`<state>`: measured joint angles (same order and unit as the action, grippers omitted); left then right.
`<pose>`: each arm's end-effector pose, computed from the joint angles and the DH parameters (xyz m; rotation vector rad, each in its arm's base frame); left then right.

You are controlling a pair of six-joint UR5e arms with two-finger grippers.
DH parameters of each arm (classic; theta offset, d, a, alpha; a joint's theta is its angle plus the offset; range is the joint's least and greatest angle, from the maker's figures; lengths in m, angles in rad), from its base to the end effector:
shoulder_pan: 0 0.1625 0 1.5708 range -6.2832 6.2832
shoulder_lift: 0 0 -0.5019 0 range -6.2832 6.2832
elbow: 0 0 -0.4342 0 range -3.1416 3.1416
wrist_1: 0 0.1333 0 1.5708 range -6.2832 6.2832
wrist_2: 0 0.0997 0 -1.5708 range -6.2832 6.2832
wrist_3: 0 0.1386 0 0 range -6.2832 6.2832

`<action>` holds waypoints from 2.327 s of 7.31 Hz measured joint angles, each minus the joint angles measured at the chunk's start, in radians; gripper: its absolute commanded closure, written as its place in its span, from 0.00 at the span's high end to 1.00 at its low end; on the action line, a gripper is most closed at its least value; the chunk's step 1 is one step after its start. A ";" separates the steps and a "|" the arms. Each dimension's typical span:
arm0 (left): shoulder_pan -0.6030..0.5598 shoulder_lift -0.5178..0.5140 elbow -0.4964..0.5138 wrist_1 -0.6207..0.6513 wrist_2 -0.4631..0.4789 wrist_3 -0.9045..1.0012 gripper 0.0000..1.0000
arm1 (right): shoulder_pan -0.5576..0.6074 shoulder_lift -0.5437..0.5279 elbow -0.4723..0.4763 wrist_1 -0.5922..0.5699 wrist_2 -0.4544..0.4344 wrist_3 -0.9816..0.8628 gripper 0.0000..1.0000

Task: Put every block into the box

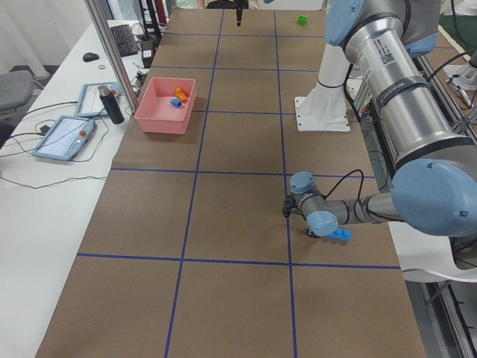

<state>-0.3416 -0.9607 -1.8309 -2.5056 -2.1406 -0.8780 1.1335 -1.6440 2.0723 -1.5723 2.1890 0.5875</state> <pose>0.2328 -0.1449 0.7650 -0.2017 0.7755 0.4989 -0.1620 -0.4716 0.5443 0.0615 -0.7324 0.0115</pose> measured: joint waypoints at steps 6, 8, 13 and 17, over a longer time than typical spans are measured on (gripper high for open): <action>0.007 0.012 -0.068 -0.001 0.028 -0.035 0.00 | -0.006 0.009 -0.001 0.004 0.001 0.002 0.99; -0.067 0.026 -0.179 0.000 0.021 -0.056 0.00 | -0.006 0.025 -0.011 0.005 0.000 0.002 0.99; -0.399 -0.410 -0.243 0.236 0.000 -0.215 0.00 | -0.006 0.037 -0.028 0.006 -0.001 0.002 0.99; -0.553 -1.060 -0.093 0.776 0.006 -0.235 0.00 | -0.006 0.051 -0.051 0.008 -0.006 0.002 0.99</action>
<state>-0.8949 -2.0203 -1.9242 -1.7298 -2.1343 -1.1128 1.1275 -1.5929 2.0212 -1.5643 2.1832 0.5890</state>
